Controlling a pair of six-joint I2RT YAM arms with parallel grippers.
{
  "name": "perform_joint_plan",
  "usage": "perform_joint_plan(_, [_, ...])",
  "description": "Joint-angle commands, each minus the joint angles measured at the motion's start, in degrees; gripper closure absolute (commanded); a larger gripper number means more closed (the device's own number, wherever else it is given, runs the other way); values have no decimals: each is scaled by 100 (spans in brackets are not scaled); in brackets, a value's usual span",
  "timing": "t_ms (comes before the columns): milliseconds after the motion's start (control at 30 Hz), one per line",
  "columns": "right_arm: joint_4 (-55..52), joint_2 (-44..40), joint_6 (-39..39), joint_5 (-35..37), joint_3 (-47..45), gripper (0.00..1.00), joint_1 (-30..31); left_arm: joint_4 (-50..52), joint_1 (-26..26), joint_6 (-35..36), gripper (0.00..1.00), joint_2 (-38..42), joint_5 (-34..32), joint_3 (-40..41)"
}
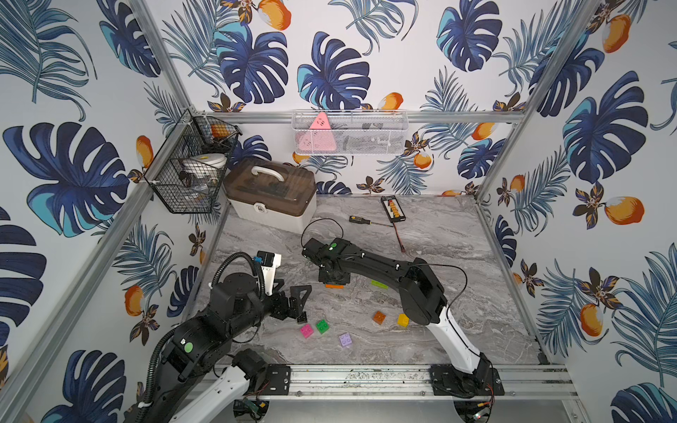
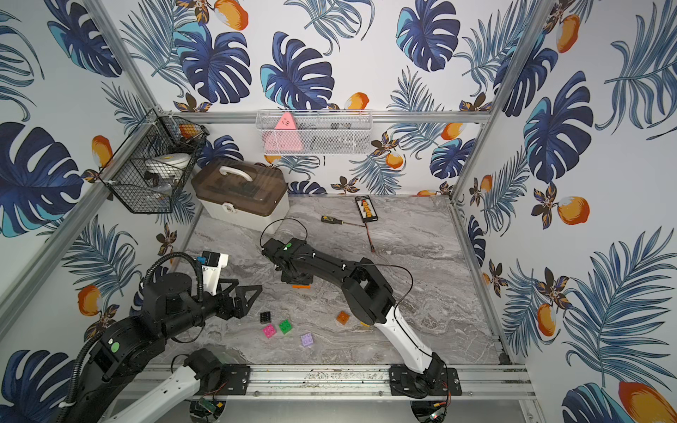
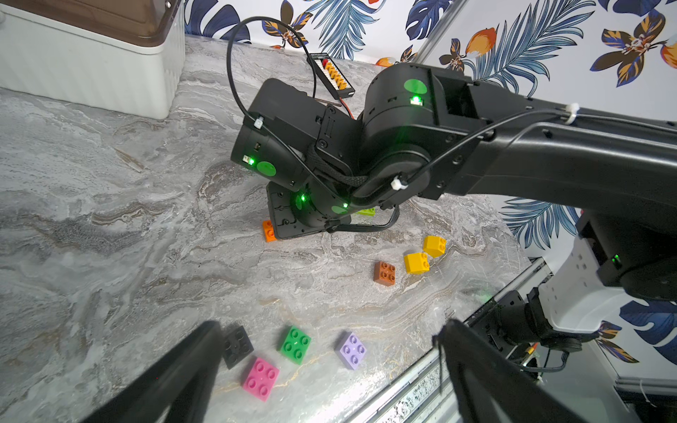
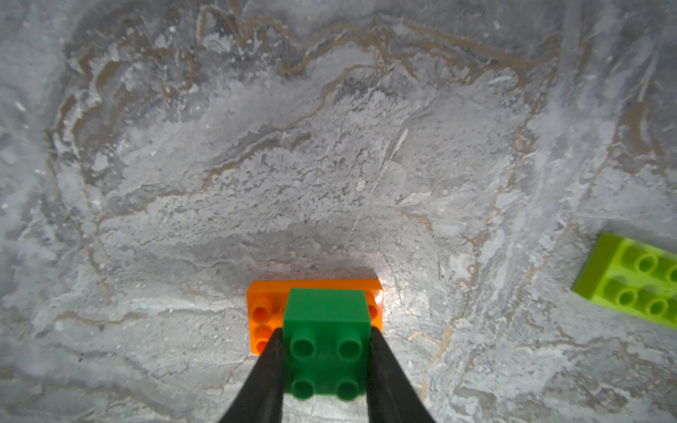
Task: Assemble the number 1 with lego
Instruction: Assemble the lego brick with the lego brick.
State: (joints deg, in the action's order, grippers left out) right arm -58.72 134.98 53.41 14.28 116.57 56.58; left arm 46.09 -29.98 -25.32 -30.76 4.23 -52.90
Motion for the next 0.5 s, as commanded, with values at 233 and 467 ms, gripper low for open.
perform_joint_plan(233, [-228,3,-63,19,191,85,99,-102,10,84,1,41,-27,6])
perform_joint_plan(467, [-286,66,-126,20,371,85,134,-113,12,84,1,35,-12,0])
